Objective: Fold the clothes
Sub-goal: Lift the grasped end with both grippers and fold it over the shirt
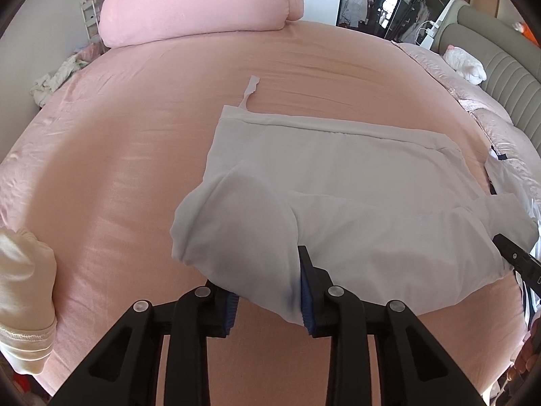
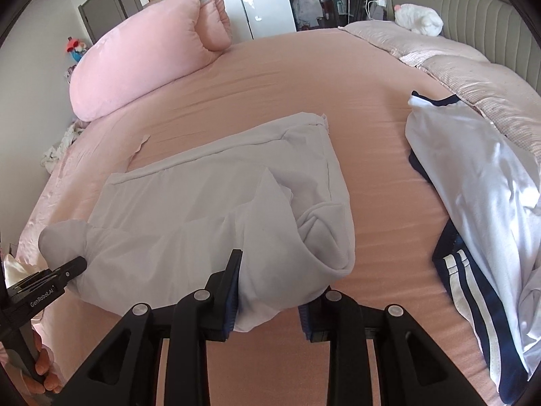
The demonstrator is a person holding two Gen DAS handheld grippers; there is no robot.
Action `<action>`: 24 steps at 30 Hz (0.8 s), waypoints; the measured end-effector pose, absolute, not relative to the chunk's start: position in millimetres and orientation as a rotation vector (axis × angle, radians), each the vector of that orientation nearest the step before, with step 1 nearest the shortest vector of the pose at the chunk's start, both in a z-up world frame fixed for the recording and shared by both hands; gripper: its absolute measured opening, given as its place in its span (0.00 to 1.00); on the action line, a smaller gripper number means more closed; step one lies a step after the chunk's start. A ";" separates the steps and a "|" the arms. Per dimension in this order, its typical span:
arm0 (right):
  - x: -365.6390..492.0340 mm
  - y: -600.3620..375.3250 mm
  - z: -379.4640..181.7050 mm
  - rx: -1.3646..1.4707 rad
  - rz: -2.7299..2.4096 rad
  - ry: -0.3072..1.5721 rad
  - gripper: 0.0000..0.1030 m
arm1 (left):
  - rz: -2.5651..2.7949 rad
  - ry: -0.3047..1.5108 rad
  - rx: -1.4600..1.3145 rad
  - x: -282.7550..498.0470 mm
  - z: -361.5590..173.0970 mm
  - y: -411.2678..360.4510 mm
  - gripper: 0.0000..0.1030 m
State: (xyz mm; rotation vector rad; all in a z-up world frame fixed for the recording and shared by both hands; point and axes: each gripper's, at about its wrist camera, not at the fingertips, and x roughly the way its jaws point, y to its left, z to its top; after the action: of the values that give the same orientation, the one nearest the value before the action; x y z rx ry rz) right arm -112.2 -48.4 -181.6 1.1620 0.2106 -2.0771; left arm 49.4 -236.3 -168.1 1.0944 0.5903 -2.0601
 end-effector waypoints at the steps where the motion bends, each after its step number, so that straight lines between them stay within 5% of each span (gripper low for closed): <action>1: -112.1 -48.8 -181.4 1.162 -2.080 0.216 0.26 | -2.062 0.604 1.088 53.0 -167.3 -238.3 0.25; 19: -136.6 -12.2 -176.4 1.303 -2.029 0.042 0.28 | -2.083 0.675 1.107 69.2 -145.5 -239.3 0.23; 21: -147.0 -3.4 -190.2 1.423 -1.938 -0.151 0.43 | -2.074 0.706 1.112 69.3 -148.5 -242.9 0.23; 22: -151.5 1.4 -197.6 1.483 -1.892 -0.247 0.61 | -2.069 0.721 1.115 69.4 -149.9 -244.7 0.23; 24: -154.2 9.6 -207.3 1.537 -1.843 -0.371 0.68 | -2.064 0.744 1.120 70.0 -152.2 -247.2 0.23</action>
State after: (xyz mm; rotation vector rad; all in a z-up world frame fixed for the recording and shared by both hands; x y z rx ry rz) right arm -154.2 9.6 -207.3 1.5374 -0.3707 -1.8431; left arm 70.0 -247.2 -152.2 1.1198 0.7444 -2.0635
